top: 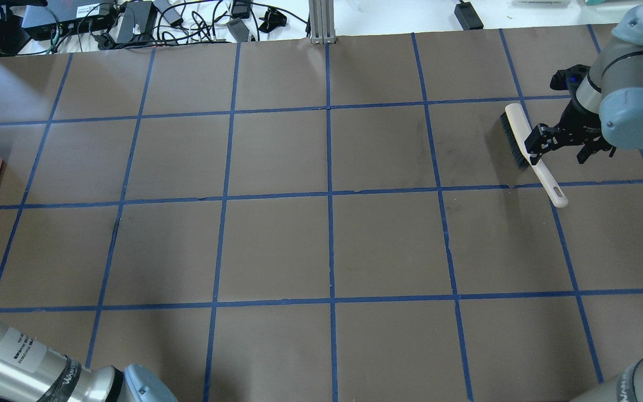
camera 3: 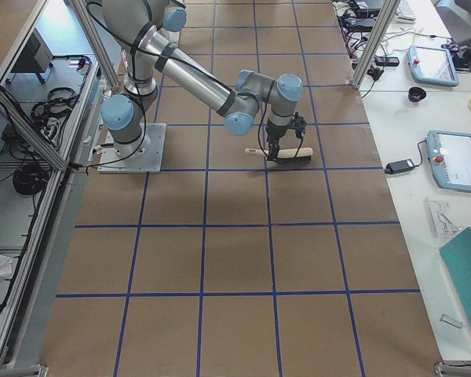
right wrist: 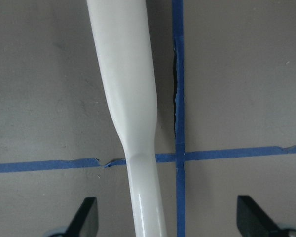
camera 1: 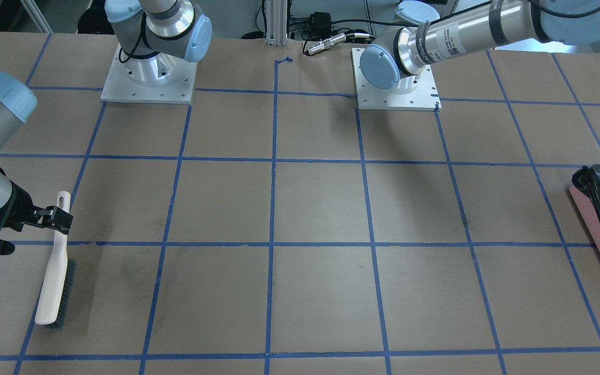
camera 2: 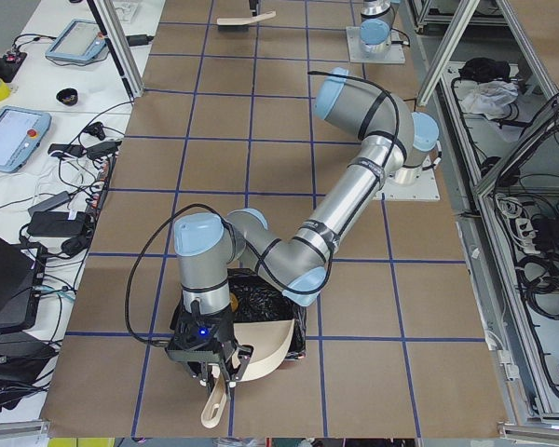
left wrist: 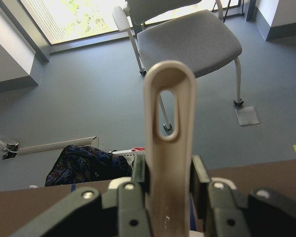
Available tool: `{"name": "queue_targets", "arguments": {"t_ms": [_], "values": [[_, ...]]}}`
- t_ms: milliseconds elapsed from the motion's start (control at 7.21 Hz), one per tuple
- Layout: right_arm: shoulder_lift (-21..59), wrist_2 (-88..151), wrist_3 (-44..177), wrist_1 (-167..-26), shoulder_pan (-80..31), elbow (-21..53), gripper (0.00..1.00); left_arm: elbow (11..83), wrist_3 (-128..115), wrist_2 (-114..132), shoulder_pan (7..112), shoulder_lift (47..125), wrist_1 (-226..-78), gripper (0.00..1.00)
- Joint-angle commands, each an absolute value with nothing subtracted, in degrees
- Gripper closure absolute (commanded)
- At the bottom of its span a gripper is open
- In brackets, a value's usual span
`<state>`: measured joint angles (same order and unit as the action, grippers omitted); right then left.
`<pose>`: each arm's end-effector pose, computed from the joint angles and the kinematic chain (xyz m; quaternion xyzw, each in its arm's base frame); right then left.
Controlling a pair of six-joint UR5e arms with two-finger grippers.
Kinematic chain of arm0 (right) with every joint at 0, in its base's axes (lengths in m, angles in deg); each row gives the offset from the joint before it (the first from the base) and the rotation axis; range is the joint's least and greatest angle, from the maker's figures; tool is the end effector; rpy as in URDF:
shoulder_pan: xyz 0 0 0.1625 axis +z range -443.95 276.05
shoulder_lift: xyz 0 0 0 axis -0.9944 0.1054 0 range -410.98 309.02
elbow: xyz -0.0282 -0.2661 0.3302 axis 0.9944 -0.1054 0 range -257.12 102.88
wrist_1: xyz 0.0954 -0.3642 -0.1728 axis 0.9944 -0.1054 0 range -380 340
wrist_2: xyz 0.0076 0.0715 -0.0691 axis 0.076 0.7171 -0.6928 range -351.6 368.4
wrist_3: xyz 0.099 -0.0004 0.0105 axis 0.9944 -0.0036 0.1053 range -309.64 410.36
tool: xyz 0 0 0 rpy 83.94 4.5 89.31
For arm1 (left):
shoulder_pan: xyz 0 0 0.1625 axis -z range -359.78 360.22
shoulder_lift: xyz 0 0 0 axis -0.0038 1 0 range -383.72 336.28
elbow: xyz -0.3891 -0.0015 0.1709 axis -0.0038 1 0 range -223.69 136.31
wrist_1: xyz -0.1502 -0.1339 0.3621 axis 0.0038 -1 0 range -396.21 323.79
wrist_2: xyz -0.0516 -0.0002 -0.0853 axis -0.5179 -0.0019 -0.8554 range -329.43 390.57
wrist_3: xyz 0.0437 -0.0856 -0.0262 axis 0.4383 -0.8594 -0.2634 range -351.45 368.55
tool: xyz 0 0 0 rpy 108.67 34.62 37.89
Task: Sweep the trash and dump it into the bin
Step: 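Set down the brush and open the right gripper while the left returns the dustpan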
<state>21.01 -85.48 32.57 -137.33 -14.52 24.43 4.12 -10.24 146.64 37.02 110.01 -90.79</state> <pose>-0.0812 -0.5766 0.2701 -0.0235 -0.9990 -0.0295 0.0255 0.6016 -0.5620 0.4404 -0.6009 0.7154 -0.2074 0.2901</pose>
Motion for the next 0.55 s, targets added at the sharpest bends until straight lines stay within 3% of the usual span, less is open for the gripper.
{"name": "queue_targets", "arguments": {"t_ms": [0,416], "values": [[25.29,-85.38,32.87,-134.37,-14.43,22.99,0.0,3.51,-11.3,134.35,38.35,104.98,-102.62,1.0],[28.74,-81.96,35.33,-114.03,-13.73,10.74,0.0,4.3,-23.66,130.94,46.85,101.8,-112.81,1.0]]}}
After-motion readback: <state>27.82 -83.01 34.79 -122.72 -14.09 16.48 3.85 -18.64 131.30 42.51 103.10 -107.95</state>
